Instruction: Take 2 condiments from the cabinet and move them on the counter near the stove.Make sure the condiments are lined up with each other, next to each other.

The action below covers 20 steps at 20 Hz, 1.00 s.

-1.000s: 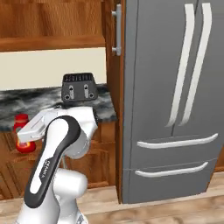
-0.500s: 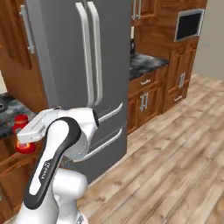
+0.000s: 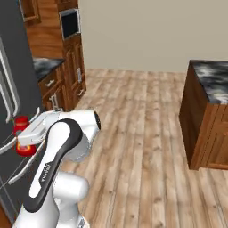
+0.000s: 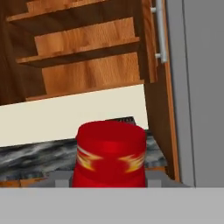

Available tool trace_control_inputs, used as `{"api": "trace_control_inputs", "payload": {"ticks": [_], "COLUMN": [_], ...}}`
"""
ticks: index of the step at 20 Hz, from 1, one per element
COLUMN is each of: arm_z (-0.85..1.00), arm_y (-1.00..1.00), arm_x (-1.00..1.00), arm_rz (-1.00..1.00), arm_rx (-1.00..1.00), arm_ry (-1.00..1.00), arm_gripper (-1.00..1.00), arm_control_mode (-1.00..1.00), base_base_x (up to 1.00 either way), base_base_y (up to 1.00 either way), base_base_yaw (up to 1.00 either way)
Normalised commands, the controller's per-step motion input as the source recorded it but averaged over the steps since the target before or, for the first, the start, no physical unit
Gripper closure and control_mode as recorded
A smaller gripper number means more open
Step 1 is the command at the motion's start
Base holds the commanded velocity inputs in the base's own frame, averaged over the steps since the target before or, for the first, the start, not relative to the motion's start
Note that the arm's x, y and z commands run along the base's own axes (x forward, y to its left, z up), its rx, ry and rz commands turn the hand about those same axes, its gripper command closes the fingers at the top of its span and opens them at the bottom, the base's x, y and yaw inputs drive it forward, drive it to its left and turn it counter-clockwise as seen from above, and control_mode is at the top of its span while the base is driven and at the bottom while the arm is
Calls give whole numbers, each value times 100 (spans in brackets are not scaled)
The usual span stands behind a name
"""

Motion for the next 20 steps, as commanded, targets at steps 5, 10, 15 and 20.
{"api": "trace_control_inputs", "payload": {"ticks": [5, 10, 15, 20], "arm_z": [0, 0, 0, 0], "arm_y": [0, 0, 0, 0], "arm_x": [0, 0, 0, 0], "arm_rz": [0, 0, 0, 0], "arm_rx": [0, 0, 0, 0], "arm_ry": [0, 0, 0, 0], "arm_gripper": [100, 100, 100, 100], "arm_control_mode": [100, 100, 100, 100], "base_base_x": [0, 1, 6, 19], "base_base_y": [-25, -22, -10, -1], "base_base_yaw": [-93, -92, -91, -86]}}
